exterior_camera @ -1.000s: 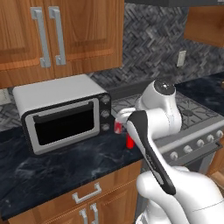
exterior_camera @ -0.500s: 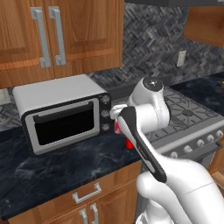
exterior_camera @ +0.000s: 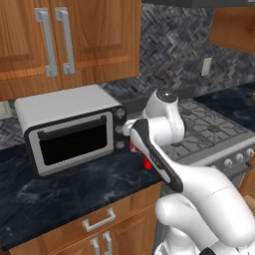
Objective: Four empty soda cans are scattered around the kitchen. Gather all the cans and cluster them next to the stove for recycling.
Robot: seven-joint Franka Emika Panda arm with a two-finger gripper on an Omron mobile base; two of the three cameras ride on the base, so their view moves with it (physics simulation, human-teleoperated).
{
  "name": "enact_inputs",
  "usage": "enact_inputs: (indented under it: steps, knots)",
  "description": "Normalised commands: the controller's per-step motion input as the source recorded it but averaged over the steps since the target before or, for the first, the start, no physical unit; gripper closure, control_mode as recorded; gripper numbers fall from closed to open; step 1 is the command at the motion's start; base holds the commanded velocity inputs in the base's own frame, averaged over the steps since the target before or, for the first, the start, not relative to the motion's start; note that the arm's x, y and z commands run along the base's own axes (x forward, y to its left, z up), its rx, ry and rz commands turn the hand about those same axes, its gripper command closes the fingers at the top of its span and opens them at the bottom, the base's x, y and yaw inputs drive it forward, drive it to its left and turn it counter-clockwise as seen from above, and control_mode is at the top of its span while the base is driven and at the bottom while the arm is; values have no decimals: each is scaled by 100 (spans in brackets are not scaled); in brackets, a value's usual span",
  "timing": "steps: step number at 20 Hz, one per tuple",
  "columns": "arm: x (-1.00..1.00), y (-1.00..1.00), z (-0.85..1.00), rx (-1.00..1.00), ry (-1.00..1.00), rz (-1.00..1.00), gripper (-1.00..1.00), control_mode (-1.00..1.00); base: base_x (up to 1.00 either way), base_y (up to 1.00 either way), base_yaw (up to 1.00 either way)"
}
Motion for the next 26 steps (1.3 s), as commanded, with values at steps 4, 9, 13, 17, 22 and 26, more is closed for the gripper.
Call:
enact_inputs:
  steps: [4, 9, 13, 17, 22, 26]
  knots:
    - [36, 7, -27, -1, 6, 0, 100, -100, 0, 0, 0]
    - [34, 5, -26, -1, 7, 0, 100, -100, 0, 0, 0]
    - [33, 0, -26, 0, 8, 0, 100, -100, 0, 0, 0]
    - [27, 0, -27, 0, 8, 0, 100, -100, 0, 0, 0]
    - [21, 7, -28, 0, 5, 0, 100, -100, 0, 0, 0]
    - [22, 12, -30, -2, 3, 0, 100, -100, 0, 0, 0]
